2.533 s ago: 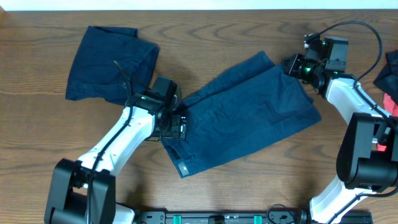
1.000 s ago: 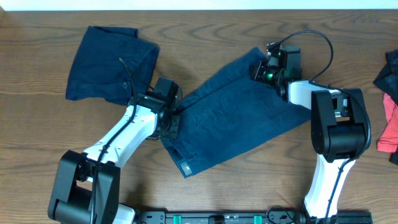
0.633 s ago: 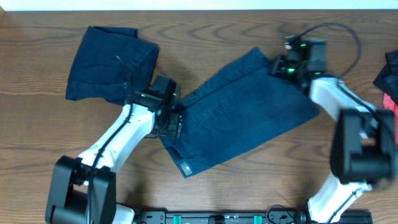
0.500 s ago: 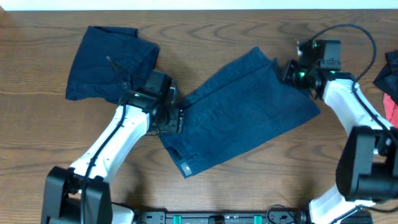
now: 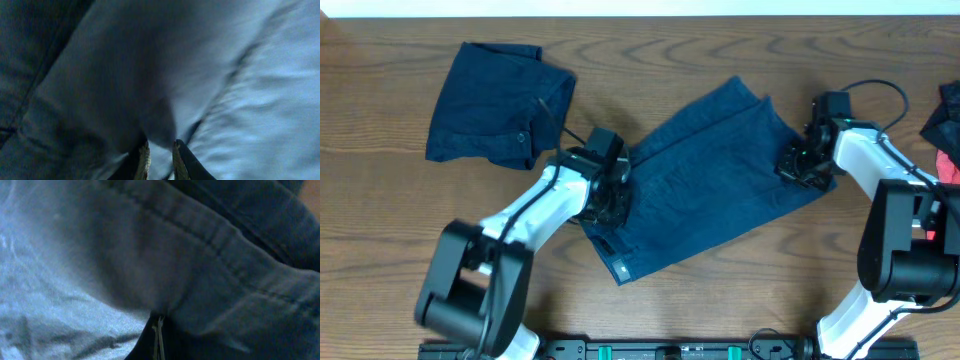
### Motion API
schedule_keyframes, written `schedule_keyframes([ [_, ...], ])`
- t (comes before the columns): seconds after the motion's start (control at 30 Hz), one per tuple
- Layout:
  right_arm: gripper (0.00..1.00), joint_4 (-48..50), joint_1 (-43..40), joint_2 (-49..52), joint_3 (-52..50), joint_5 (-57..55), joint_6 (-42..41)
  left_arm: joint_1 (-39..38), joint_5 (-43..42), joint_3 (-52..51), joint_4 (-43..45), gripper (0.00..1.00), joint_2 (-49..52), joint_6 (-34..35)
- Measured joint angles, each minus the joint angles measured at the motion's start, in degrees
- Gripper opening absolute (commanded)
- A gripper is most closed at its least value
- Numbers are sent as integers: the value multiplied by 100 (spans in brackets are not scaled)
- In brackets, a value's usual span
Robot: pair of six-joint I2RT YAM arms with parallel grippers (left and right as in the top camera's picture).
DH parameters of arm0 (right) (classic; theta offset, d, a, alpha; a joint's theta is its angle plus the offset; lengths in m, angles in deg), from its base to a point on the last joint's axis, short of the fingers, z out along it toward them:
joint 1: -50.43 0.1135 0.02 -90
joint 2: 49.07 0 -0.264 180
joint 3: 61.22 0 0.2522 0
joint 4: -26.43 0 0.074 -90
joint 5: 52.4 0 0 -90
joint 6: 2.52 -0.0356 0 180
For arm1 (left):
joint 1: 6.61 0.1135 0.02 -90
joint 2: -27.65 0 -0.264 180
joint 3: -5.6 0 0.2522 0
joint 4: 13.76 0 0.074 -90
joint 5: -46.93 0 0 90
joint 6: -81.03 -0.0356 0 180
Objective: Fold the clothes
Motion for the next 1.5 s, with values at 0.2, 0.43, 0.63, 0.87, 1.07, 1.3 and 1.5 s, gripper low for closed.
schedule_keyframes([
  [0.2,1,-55,-789,-61,-319,1097,-293,76,210,22,280,21,199,-131],
  [0.43,1,-144,-1132,-72,-634,2017,-13,619,286,382,859,25,343,-151],
  [0.63,1,-160,-1123,-332,-857,2035,247,1099,221,1652,-144,41,396,-304],
  [0.87,1,321,-1067,-1598,-1231,1937,872,1211,-538,2505,-1379,42,-15,-389],
  [1.07,1,647,-186,-2452,-1143,2393,1108,579,-1250,2315,-1504,20,-186,-339],
  [1.3,1,72,1425,-1707,-1185,1838,807,-116,-1478,955,-890,20,-184,-92],
  [1.5,1,33,1628,-905,-1298,1154,157,-146,-1440,-444,46,20,-177,173],
])
